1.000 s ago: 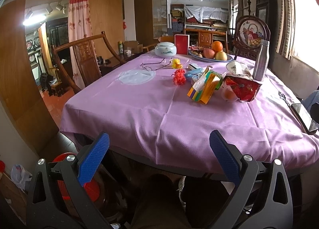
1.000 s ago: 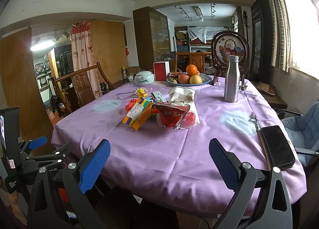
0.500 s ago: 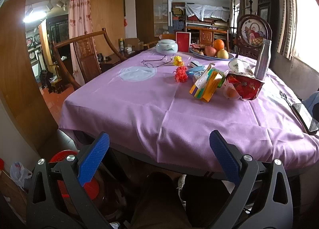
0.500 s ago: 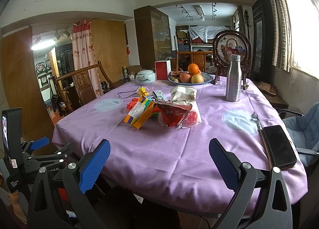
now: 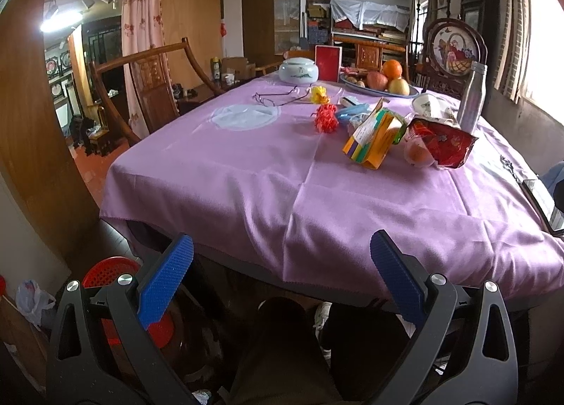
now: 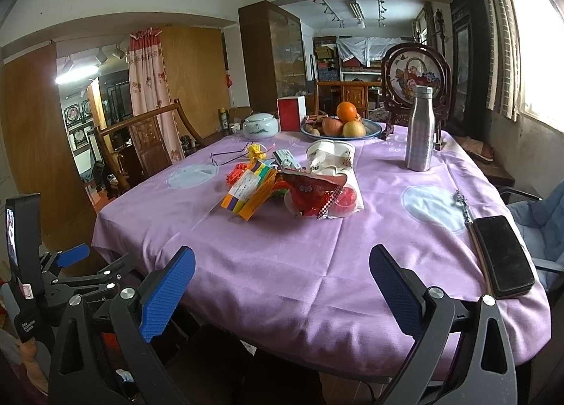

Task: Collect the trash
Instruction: 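Grasp the yellow-green snack box with the left tool while the right tool grasps the white paper cup, then carry the box and cup to the red wastebasket and open both tools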

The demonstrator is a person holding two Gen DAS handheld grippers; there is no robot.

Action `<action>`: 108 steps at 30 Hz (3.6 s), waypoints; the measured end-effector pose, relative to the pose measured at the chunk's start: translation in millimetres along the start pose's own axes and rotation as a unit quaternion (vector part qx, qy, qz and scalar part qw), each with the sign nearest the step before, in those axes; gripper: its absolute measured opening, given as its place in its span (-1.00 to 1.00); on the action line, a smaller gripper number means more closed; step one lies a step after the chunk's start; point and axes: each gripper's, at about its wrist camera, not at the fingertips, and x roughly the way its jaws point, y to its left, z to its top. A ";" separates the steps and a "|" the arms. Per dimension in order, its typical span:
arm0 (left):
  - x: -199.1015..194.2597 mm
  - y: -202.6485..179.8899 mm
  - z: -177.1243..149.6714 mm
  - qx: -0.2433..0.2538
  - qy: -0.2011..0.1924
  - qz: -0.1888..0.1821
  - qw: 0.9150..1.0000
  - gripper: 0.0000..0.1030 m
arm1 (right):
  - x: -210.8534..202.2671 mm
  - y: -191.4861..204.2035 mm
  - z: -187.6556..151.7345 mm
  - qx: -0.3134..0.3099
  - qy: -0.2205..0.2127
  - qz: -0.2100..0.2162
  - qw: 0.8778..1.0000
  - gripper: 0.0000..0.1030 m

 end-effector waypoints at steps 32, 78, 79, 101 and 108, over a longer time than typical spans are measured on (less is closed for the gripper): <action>202.9 -121.4 96.2 0.145 0.124 -0.059 0.980 0.87 | 95.2 -80.4 3.3 0.064 0.010 0.042 0.997 0.89; 122.7 46.6 105.8 -0.040 0.027 -0.092 0.995 -0.04 | 157.3 -71.4 114.7 0.105 -0.011 0.107 0.989 0.40; 115.3 53.0 106.5 -0.043 0.020 -0.087 0.995 -0.04 | 152.5 -64.7 113.3 0.102 -0.013 0.117 0.988 0.40; 58.4 295.2 -57.0 -0.249 0.089 0.137 0.955 0.36 | 138.0 147.7 71.8 -0.035 0.072 0.279 0.957 0.40; 33.9 325.0 -75.6 -0.280 0.062 0.181 0.941 0.75 | 149.7 229.5 45.7 -0.094 0.126 0.322 0.934 0.40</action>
